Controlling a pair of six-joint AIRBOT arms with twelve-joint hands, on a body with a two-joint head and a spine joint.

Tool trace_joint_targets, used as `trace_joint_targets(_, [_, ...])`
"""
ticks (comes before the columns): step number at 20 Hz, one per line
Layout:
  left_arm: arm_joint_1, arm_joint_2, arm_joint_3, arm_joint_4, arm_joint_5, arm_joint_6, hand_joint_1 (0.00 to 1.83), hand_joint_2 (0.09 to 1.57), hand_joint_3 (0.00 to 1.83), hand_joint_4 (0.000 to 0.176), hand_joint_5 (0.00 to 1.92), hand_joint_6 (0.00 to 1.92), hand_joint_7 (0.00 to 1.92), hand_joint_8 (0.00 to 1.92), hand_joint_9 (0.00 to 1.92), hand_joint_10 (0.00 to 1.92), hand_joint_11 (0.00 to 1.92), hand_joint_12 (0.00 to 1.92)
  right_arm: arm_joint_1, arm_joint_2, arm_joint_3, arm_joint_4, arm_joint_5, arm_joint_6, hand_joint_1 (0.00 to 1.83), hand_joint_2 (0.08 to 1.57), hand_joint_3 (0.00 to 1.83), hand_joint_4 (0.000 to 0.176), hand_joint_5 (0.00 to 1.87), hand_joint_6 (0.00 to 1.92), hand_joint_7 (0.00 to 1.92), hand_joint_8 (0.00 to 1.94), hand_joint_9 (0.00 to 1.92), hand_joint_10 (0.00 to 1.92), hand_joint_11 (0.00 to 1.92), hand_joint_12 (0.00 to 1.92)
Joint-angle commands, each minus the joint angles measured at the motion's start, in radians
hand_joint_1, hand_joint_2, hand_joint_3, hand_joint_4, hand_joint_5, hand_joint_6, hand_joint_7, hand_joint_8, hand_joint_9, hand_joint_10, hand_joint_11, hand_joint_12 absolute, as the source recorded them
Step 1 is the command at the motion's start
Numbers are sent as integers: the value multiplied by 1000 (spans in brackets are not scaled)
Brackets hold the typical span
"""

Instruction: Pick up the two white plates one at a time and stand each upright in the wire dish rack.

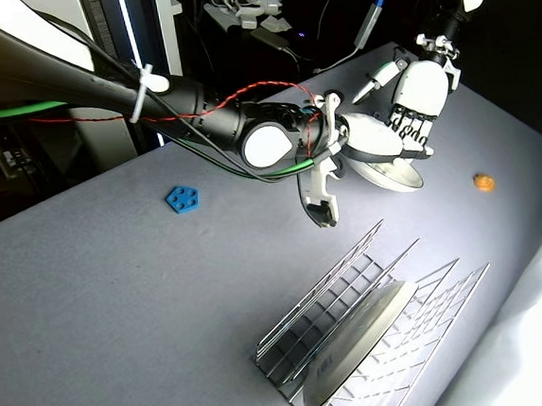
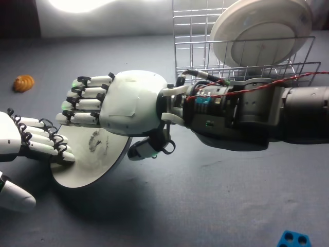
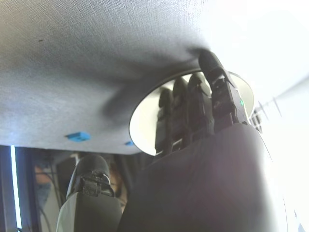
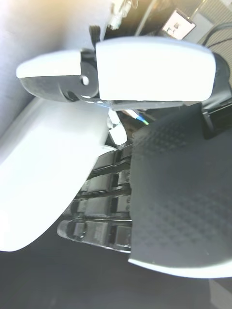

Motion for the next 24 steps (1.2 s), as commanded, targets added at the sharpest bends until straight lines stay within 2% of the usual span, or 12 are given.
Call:
trace_joint_targets(1, [25,-39,-14,145,-6,-9,0,1120,1,0,349,2,335,2,300,1,0,557,3,-3,5,12,117,-2,988,1022,15,0,0,0,0,0,0,0,0,0])
trace_joint_targets(2, [24,-41,-12,147,-6,-9,0,1113,0,0,364,1,348,2,318,2,0,602,1,-13,16,12,126,-2,976,1043,22,0,0,0,0,0,0,0,12,5])
trace_joint_targets(5, [23,-43,-12,149,-6,-9,0,1112,0,0,350,3,334,3,297,2,0,566,-4,-26,33,42,127,-2,1006,1045,17,0,19,7,0,0,0,0,49,27])
trace_joint_targets(7, [23,-43,-12,152,-6,-9,0,1119,1,0,357,3,341,3,304,3,0,573,-8,-30,36,57,117,-4,1013,1069,2,0,83,16,40,8,18,6,1,371])
trace_joint_targets(10, [23,-44,-13,152,-4,-9,0,1116,0,0,361,0,344,1,308,0,0,574,-14,-33,36,57,117,-13,1107,1063,0,0,229,37,216,31,184,57,0,862])
trace_joint_targets(13, [23,-44,-13,152,-4,-9,0,1108,0,0,363,0,354,2,317,2,0,587,-16,-33,36,57,117,-14,1168,1063,0,0,364,43,387,36,362,91,0,1226])
trace_joint_targets(15, [23,-43,-13,152,-4,-9,0,1106,0,0,359,3,351,3,317,3,0,594,-18,-33,36,57,117,-14,1195,1066,0,0,475,57,501,40,466,110,1,1375])
trace_joint_targets(17, [23,-42,-15,152,-4,-9,0,1107,0,0,380,5,366,4,329,4,0,628,-20,-30,35,57,118,-17,1212,1061,0,0,590,51,629,26,605,109,135,1352])
trace_joint_targets(21, [23,-42,-16,153,-3,-9,0,1108,0,0,364,2,349,2,309,3,0,577,-24,-24,34,57,123,-18,1324,1065,2,0,886,62,950,41,910,125,513,1169])
trace_joint_targets(22, [23,-42,-16,153,-3,-9,0,1109,0,0,381,5,365,5,325,5,0,604,-24,-23,34,56,126,-18,1364,1143,0,0,846,918,976,742,931,956,638,1225])
trace_joint_targets(23, [23,-42,-16,153,-2,-9,0,1109,0,0,378,2,359,1,319,2,0,597,-24,-23,33,56,127,-20,1368,1141,0,0,832,1109,956,937,903,1173,661,1247])
trace_joint_targets(24, [23,-42,-17,154,-2,-9,0,1109,0,0,383,2,363,1,323,2,0,614,-25,-21,31,56,128,-24,1371,1130,0,0,845,1137,965,957,917,1178,694,1248])
